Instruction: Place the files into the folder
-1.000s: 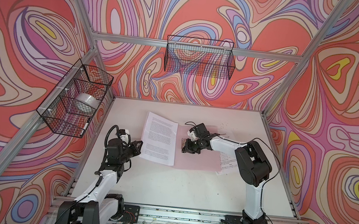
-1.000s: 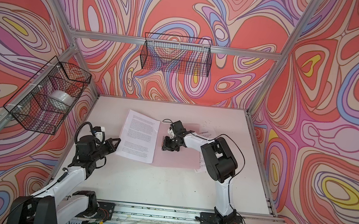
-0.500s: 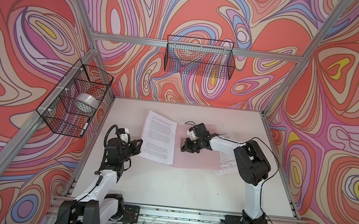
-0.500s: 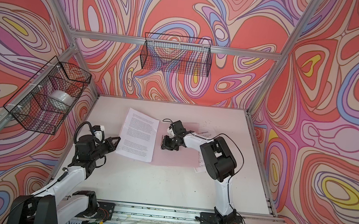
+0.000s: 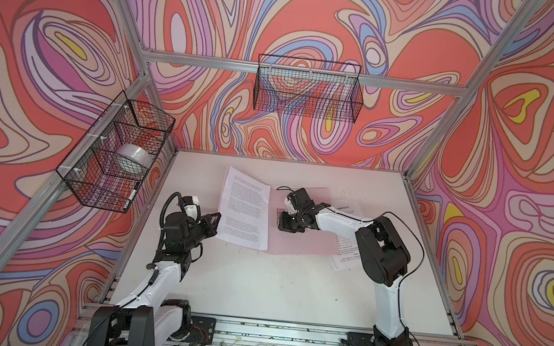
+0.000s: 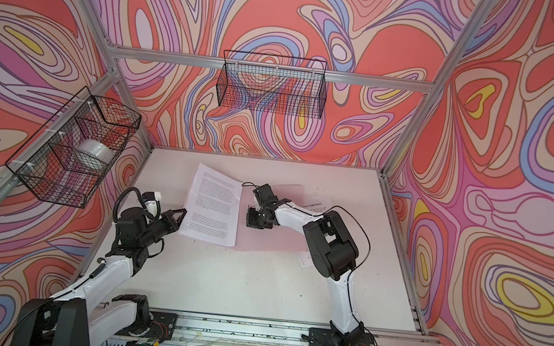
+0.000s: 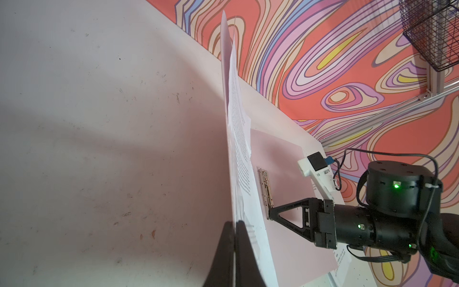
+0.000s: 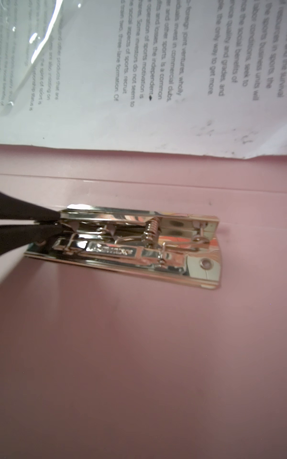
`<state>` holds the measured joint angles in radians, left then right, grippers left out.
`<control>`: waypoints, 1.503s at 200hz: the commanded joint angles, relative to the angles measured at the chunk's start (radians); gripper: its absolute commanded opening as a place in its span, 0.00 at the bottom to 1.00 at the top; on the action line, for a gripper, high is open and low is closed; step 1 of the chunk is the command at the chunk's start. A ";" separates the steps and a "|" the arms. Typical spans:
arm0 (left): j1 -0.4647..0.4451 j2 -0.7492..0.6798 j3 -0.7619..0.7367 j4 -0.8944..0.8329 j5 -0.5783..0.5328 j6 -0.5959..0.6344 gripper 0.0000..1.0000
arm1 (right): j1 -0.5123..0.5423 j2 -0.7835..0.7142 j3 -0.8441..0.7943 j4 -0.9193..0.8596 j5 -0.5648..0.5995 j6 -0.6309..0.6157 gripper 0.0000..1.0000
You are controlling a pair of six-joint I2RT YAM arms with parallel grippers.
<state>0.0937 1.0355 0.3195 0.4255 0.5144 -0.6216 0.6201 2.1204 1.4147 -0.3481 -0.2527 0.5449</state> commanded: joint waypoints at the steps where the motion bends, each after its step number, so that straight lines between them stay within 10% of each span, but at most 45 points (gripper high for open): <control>1: -0.006 -0.001 -0.005 -0.017 0.051 0.011 0.00 | 0.000 0.079 -0.154 -0.145 0.091 0.007 0.00; 119: -0.006 -0.022 -0.014 -0.041 0.042 0.017 0.00 | -0.084 -0.116 -0.171 0.093 -0.335 0.187 0.00; 194: -0.007 -0.011 -0.010 -0.031 0.046 0.020 0.00 | -0.083 -0.075 -0.090 -0.233 0.070 -0.010 0.00; 258: -0.006 -0.019 -0.007 -0.046 0.031 0.024 0.00 | -0.083 -0.009 -0.175 -0.160 0.085 -0.001 0.00; 300: -0.006 -0.025 -0.010 -0.054 0.027 0.032 0.00 | -0.085 -0.106 -0.197 -0.042 -0.124 0.067 0.00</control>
<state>0.0776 1.0283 0.3176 0.3588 0.5758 -0.6201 0.5522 2.0075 1.2659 -0.3367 -0.3798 0.5766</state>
